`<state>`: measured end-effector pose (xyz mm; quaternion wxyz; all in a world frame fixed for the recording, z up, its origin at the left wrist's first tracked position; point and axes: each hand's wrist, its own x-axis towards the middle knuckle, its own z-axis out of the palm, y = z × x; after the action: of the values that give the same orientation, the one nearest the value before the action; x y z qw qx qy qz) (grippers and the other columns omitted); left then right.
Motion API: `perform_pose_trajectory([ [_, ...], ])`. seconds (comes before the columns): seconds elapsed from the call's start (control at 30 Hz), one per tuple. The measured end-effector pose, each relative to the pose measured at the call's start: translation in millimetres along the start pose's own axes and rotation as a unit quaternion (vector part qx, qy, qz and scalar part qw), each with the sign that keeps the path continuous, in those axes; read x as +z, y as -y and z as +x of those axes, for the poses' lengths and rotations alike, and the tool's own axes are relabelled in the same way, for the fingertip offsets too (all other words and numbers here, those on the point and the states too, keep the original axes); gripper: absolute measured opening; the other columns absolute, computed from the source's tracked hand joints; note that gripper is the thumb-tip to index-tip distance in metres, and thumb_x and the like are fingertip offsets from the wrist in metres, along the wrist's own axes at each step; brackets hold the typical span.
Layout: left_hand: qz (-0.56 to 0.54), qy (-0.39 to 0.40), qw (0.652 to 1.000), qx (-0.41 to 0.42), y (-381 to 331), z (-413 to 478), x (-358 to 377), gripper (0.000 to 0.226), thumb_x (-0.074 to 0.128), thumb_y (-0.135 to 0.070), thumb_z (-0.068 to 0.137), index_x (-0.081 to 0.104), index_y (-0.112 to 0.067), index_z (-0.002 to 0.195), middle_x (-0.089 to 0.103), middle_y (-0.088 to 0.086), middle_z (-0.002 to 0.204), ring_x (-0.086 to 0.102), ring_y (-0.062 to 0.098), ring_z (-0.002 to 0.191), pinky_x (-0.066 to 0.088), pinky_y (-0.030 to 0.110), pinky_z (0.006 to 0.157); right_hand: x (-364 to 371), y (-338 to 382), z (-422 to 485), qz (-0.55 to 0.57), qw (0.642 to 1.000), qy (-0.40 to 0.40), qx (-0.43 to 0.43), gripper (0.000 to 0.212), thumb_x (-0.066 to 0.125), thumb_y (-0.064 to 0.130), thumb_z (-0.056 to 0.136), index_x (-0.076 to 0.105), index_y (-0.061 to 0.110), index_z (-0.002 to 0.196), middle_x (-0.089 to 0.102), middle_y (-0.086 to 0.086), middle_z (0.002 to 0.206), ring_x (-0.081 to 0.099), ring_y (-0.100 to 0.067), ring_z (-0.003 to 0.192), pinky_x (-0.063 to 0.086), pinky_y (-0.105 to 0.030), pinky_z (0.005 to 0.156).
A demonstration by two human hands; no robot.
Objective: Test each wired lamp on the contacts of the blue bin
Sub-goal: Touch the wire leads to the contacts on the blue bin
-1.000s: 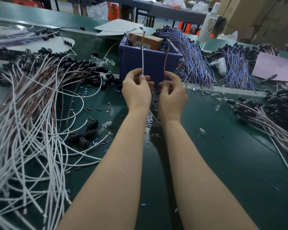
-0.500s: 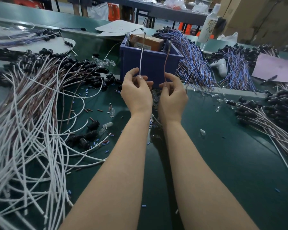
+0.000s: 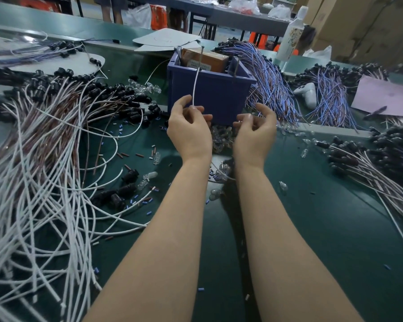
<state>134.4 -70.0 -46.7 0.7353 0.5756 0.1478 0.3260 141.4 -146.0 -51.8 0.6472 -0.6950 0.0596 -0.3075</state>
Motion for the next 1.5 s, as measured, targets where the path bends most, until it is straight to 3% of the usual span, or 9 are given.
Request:
perform_pose_trajectory([
  [0.13,0.001,-0.019,1.0,0.005,-3.0,0.5,-1.3,0.02,0.042,-0.003,0.097,0.054,-0.018,0.105,0.06,-0.008,0.074,0.058,0.001,0.049,0.056,0.037,0.076,-17.5,3.5,15.6,0.177,0.974,-0.052,0.128,0.02,0.04,-0.003,0.097,0.045,0.016,0.102,0.06,-0.005,0.079,0.063,-0.009,0.055,0.053,-0.022,0.06],
  [0.33,-0.005,-0.066,0.998,-0.002,-5.3,7.9,-5.9,0.019,0.044,-0.006,0.097,0.057,-0.01,0.109,0.062,-0.008,0.075,0.055,0.008,0.055,0.049,0.021,0.064,-37.1,-1.4,28.8,0.311,0.904,-0.067,0.287,0.023,0.041,0.003,0.097,0.058,0.012,0.086,0.063,-0.003,0.073,0.062,-0.01,0.058,0.052,-0.019,0.055],
  [0.47,-0.015,-0.074,0.997,-0.025,-7.3,10.7,-8.2,0.018,0.044,-0.005,0.096,0.057,-0.014,0.104,0.064,-0.006,0.076,0.059,0.02,0.077,0.052,0.04,0.084,-33.8,-13.0,31.2,0.009,0.982,-0.046,0.18,0.018,0.047,0.005,0.093,0.061,0.006,0.103,0.067,-0.006,0.087,0.06,-0.016,0.074,0.051,-0.027,0.067],
  [0.53,-0.018,-0.08,0.996,-0.03,-7.6,12.5,-9.3,0.017,0.044,-0.005,0.096,0.056,-0.016,0.102,0.063,-0.007,0.075,0.058,0.02,0.077,0.051,0.041,0.085,-35.7,-16.7,30.6,-0.167,0.979,-0.03,0.112,0.024,0.047,0.006,0.091,0.063,0.01,0.108,0.07,-0.008,0.101,0.064,-0.023,0.094,0.052,-0.038,0.086],
  [0.6,-0.021,-0.085,0.996,-0.034,-7.1,14.6,-10.4,0.018,0.044,-0.005,0.096,0.055,-0.017,0.1,0.064,-0.007,0.075,0.057,0.019,0.076,0.051,0.041,0.084,-35.8,-17.7,28.1,-0.237,0.968,-0.001,0.086,0.027,0.045,0.006,0.092,0.062,0.011,0.112,0.069,-0.009,0.107,0.062,-0.024,0.103,0.048,-0.029,0.09],
  [0.67,-0.02,-0.075,0.996,-0.04,-6.1,15.6,-10.3,0.018,0.044,-0.005,0.096,0.056,-0.018,0.1,0.064,-0.007,0.076,0.056,0.017,0.075,0.05,0.039,0.084,-31.2,-17.6,24.6,-0.222,0.972,0.028,0.076,0.028,0.044,0.005,0.095,0.055,0.01,0.12,0.069,-0.007,0.105,0.062,-0.023,0.1,0.047,-0.024,0.086],
  [0.8,-0.006,-0.011,0.999,-0.039,-5.4,13.6,-7.9,0.018,0.044,-0.006,0.096,0.056,-0.019,0.098,0.064,-0.009,0.076,0.053,0.015,0.074,0.05,0.037,0.084,-20.9,-14.3,16.0,-0.121,0.99,0.045,0.057,0.032,0.042,0.005,0.096,0.044,0.01,0.128,0.067,-0.001,0.095,0.062,-0.033,0.098,0.049,-0.049,0.091],
  [1.07,-0.007,0.035,0.999,-0.017,-3.7,13.2,-4.6,0.016,0.046,-0.007,0.097,0.057,-0.017,0.102,0.064,-0.009,0.077,0.049,0.001,0.056,0.043,0.019,0.061,-13.3,-8.8,3.7,-0.09,0.994,0.04,-0.052,0.036,0.042,0.006,0.097,0.051,0.017,0.129,0.062,0.0,0.085,0.059,-0.017,0.073,0.053,-0.042,0.078],
  [1.5,0.003,0.046,0.998,-0.037,-1.1,17.7,-5.2,0.017,0.044,-0.009,0.098,0.056,-0.02,0.103,0.063,-0.01,0.079,0.051,-0.002,0.054,0.046,0.02,0.065,-11.8,-3.3,5.4,-0.107,0.99,0.086,-0.045,0.041,0.045,0.004,0.094,0.054,0.016,0.132,0.063,-0.002,0.08,0.061,-0.029,0.075,0.053,-0.044,0.08],
])
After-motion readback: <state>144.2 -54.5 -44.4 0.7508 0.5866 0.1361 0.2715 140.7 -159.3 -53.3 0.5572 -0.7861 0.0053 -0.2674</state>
